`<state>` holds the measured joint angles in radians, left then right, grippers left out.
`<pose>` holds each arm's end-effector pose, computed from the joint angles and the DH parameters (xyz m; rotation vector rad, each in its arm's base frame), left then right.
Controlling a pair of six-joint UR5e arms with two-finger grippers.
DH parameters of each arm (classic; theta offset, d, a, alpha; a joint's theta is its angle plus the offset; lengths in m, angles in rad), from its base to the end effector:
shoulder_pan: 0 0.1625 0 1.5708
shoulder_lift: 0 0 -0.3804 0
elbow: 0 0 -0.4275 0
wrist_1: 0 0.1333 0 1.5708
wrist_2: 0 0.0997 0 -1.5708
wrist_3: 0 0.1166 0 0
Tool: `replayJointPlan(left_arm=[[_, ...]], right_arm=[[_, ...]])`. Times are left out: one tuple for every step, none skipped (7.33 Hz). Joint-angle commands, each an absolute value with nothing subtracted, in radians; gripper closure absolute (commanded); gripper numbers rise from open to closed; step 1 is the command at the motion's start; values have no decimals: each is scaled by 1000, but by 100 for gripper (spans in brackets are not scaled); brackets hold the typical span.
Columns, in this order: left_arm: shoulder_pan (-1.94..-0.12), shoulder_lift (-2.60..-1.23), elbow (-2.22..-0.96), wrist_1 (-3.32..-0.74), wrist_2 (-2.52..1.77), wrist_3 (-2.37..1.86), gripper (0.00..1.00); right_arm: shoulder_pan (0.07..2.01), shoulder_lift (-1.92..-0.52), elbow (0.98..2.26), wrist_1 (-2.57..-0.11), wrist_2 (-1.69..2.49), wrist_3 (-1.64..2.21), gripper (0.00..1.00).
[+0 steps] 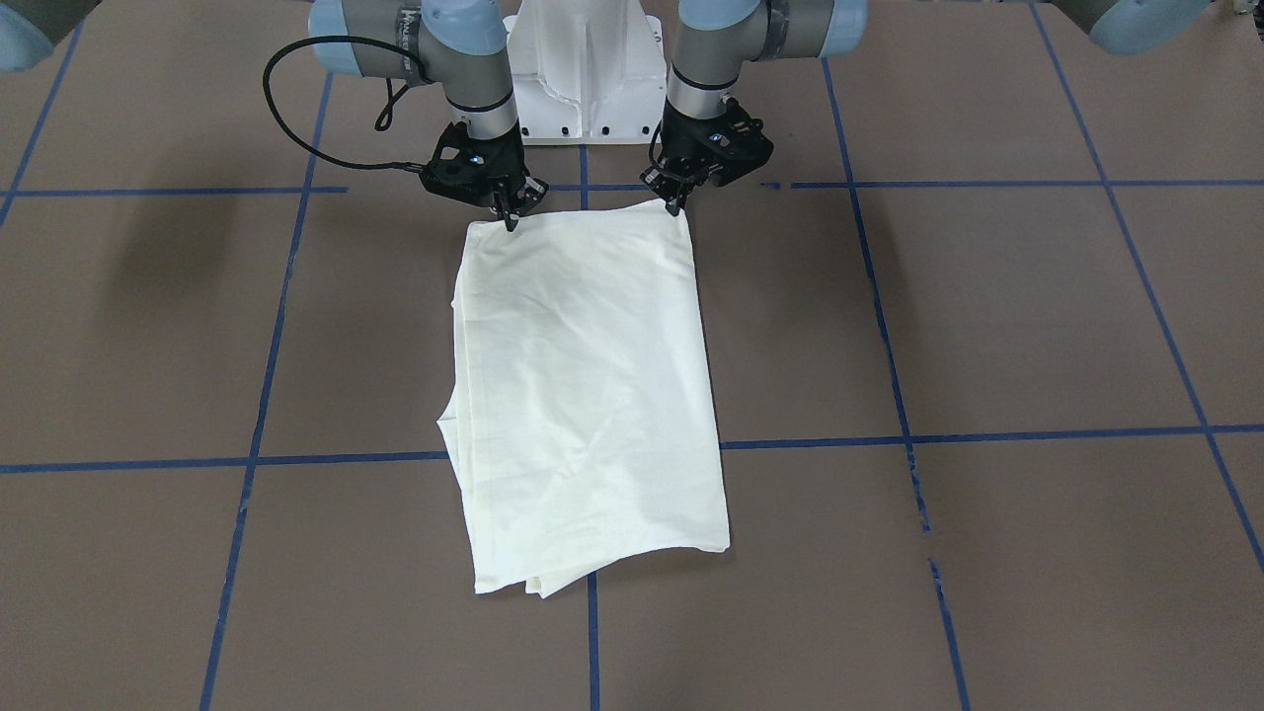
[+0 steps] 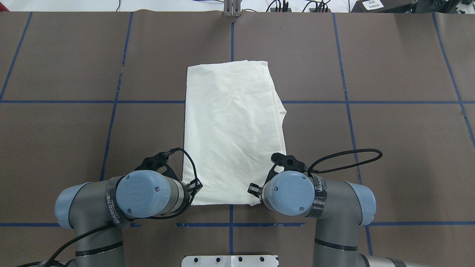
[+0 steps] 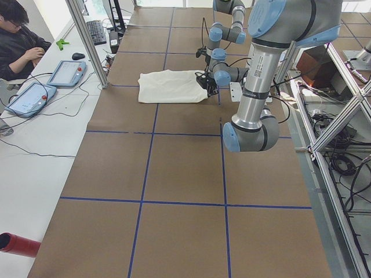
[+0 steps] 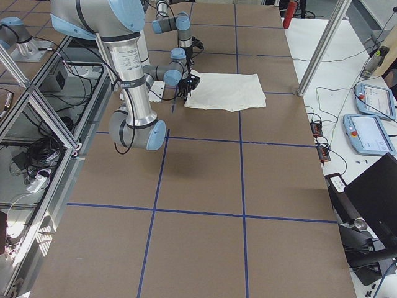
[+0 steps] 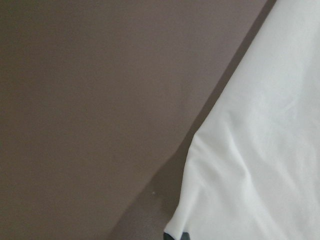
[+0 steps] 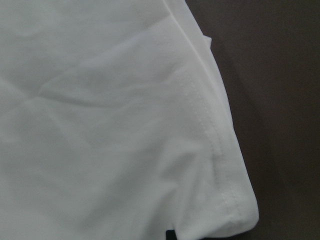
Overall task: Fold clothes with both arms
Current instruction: 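Grasp the shirt's near edge with both grippers and lift it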
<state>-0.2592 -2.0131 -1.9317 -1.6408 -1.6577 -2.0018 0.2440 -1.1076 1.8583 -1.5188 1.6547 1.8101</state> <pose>0.5607 -0.2761 0.1969 -0.1585 0.8769 -0.6069 -0.5867 -0.2734 0.2202 -0.0781 -0.8088 0.4230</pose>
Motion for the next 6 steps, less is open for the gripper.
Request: replayJointPlan(left_arm=[[-256,-2006,-1948,-1640,-1657,-2002,100],[-238,-2000,-1977,-1638,-1655,-2002,100],[-194,-1997,-2006,-1637,-1652,-2003,100],[-164,-1982,-2049,-1619,-1652,-2003,100],[-120,-1948,-2113,-1614,-1652,-2005,100],[-103,-1936,-2146,-1606,-1652,-2005,100]], right_arm=[[250,-1123,1903,-1520,1667,1807,100],[253,-1147,1951,-1519,1689,1806,100],[246,-1172,2007,-1519,1715,1805,100],[233,-1183,2049,-1520,1747,1809,100],[216,-1193,2081,-1520,1764,1810,100],[210,-1200,2098,-1520,1782,1810,100]])
